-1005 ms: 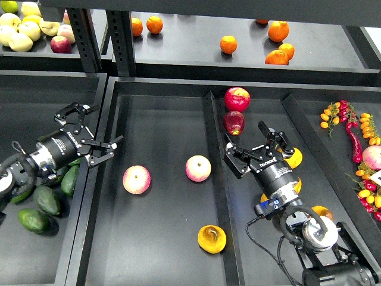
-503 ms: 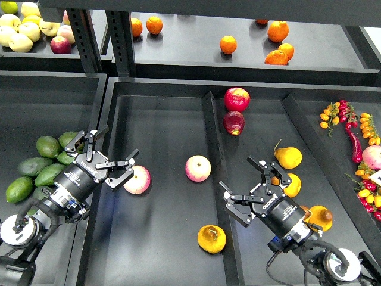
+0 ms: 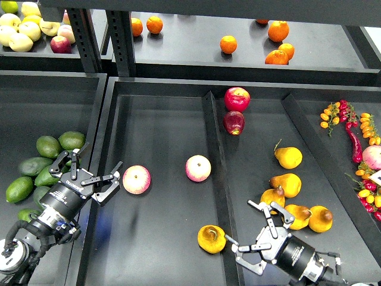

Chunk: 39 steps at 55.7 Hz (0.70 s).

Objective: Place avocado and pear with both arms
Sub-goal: 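Move the right gripper down to the yellow pear in the middle bin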

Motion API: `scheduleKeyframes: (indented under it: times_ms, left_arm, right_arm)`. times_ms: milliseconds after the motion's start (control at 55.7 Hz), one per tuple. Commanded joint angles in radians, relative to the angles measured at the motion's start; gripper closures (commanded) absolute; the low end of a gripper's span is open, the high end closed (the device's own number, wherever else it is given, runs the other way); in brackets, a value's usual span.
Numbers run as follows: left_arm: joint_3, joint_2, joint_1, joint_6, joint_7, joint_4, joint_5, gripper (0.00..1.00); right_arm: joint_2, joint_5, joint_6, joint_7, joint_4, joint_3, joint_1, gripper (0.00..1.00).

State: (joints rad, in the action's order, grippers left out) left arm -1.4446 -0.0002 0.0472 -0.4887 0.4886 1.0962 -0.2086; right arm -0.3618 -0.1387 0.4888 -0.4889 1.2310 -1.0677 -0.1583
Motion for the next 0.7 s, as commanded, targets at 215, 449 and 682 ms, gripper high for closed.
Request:
scheduleKeyframes:
  times_ms: [215,449,682]
  left_arm:
    - [0.000,0.000,-0.033,0.000,0.000,-0.003,0.006,0.01]
    - [0.003,0.000,-0.035,0.000,0.000,-0.018,0.008,0.01]
    - [0.009,0.000,-0.040,0.000,0.000,-0.019,0.008,0.01]
  right_arm:
    - [-0.014,0.152,0.000,0.000,-0.158,0.023,0.068,0.00]
    - [0.044,0.152,0.000,0.000,-0.260,0.069,0.152,0.00]
    - [0.090,0.152,0.000,0.000,-0.337,0.091,0.215,0.00]
